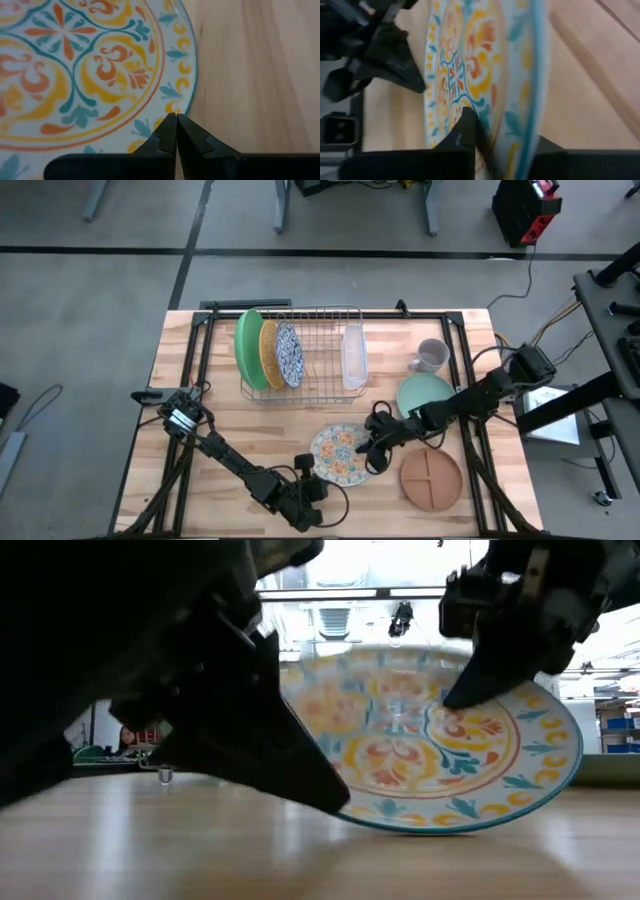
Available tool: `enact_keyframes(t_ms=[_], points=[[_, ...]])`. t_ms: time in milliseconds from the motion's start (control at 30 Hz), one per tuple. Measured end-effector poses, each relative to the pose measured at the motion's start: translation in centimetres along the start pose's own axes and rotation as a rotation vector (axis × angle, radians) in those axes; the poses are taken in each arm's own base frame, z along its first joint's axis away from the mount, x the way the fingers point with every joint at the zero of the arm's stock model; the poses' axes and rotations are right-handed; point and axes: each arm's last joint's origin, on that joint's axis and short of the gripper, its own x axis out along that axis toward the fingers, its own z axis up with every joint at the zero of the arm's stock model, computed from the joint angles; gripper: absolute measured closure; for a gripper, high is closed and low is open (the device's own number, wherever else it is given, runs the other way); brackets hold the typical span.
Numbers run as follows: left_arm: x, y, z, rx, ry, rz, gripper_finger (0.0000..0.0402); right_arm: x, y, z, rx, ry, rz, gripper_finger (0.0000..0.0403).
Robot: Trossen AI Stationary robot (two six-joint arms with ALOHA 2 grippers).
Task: Sort dishes
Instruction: Put the white patterned plate in the dish rack
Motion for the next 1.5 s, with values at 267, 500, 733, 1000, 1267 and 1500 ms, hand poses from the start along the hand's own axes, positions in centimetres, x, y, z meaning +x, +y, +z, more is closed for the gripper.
enact_keyframes(t_ms=[267,500,733,1000,1267,1500], points=[[-4.5,-0.3,2.5,0.026,-0.06,0.019,0.0401,-2.6,0.4,0.9,-0.112,-0.048,0.016,0.0389],[-10.3,-1.2,4.7,0.094,-0.179,0.022,0.0401,-5.1,0.5,1.4,-0.224,-0.056,0.071,0.0389],[-17.3,-1.7,5.1,0.154,-0.375,0.186,0.0401,-8.0,2.7,2.1,-0.507,-0.129,0.53,0.0389],[-21.1,-2.0,3.9,0.189,-0.497,0.319,0.0402,-10.8,5.7,2.4,-0.909,-0.22,1.211,0.0389],[-21.2,-1.9,3.8,0.211,-0.496,0.331,0.0401,-12.5,7.5,3.1,-1.111,-0.33,1.416,0.039],[-22.1,-0.9,3.2,0.299,-0.497,0.394,0.0401,-12.6,6.8,5.8,-0.973,-0.221,1.025,0.039]])
